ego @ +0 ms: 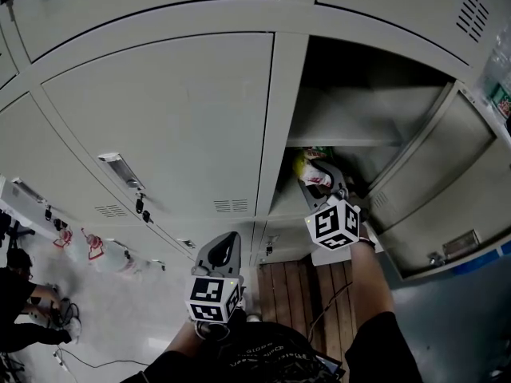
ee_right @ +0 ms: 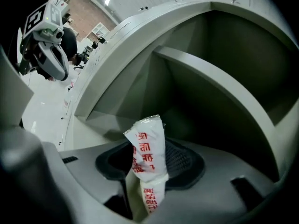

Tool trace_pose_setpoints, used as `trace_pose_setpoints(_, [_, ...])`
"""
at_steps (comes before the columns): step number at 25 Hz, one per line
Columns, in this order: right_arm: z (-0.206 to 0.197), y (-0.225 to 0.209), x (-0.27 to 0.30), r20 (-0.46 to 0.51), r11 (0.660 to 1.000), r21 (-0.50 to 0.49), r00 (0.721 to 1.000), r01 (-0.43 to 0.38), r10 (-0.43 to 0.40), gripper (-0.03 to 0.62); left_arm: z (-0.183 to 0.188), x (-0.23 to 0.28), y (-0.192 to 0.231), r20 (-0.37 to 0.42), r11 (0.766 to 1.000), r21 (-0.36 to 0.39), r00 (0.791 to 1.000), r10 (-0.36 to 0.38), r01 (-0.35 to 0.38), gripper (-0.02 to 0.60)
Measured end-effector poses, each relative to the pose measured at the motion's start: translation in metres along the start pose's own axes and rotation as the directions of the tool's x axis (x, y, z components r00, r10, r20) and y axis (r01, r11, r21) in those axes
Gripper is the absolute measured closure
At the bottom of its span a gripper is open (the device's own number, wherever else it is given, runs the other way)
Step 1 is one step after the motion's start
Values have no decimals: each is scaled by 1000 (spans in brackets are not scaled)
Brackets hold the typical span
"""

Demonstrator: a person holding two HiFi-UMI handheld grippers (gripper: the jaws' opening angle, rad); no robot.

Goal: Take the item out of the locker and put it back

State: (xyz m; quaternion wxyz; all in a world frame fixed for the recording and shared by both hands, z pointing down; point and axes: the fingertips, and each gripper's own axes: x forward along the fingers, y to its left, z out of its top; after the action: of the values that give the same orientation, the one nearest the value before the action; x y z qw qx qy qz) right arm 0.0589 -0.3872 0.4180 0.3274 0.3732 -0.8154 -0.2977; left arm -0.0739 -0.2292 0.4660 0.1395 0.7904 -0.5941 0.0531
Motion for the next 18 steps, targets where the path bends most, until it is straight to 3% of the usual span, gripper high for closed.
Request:
trace_pose_setpoints(7, [-7,16,1,-7,999,-36,999,-34,34,401,2,0,0,8,1000,3,1000,12,-12,578])
trace_pose_setpoints(18, [-14,36,-4,-14,993,20,993,-113,113,359,8,-3,-16,45,999,7,998,-36,36,578])
